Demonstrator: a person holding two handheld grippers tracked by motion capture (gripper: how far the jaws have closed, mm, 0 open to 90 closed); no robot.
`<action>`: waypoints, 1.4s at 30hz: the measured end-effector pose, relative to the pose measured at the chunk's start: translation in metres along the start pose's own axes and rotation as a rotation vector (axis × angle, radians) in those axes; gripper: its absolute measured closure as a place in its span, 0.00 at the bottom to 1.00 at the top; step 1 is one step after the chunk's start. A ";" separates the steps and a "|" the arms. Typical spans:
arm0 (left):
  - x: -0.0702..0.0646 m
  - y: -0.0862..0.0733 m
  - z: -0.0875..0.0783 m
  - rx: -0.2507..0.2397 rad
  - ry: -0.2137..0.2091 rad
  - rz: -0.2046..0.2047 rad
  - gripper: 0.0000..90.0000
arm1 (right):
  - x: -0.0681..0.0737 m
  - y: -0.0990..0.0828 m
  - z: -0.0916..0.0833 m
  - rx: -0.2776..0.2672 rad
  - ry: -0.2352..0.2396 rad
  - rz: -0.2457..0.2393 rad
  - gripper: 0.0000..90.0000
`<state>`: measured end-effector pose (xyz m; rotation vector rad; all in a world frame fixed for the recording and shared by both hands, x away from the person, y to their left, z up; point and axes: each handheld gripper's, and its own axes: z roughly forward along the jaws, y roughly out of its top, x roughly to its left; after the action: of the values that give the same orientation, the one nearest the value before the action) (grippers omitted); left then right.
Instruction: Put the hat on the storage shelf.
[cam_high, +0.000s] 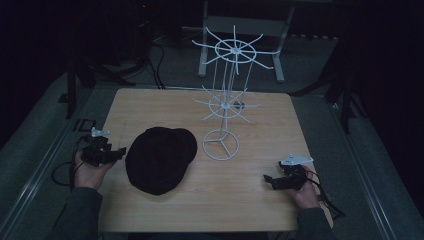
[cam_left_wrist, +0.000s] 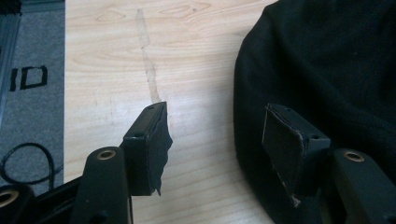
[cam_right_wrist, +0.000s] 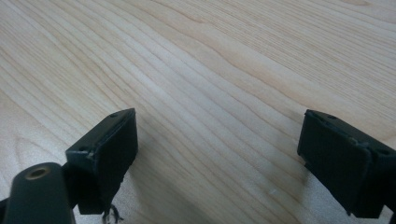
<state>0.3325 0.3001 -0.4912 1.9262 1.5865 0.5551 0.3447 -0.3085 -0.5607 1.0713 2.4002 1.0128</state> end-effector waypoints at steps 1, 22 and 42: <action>-0.001 0.002 0.001 0.000 -0.002 0.004 0.46 | 0.000 0.000 0.000 0.000 0.000 -0.001 0.13; -0.017 0.033 0.033 0.050 -0.029 0.083 0.45 | 0.000 0.000 0.000 0.000 -0.001 0.001 0.13; -0.027 0.055 0.063 0.093 -0.081 0.079 0.41 | 0.000 0.000 0.000 0.000 -0.002 0.002 0.13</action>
<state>0.4075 0.2563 -0.5009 2.0605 1.5149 0.4360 0.3444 -0.3085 -0.5607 1.0741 2.3981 1.0127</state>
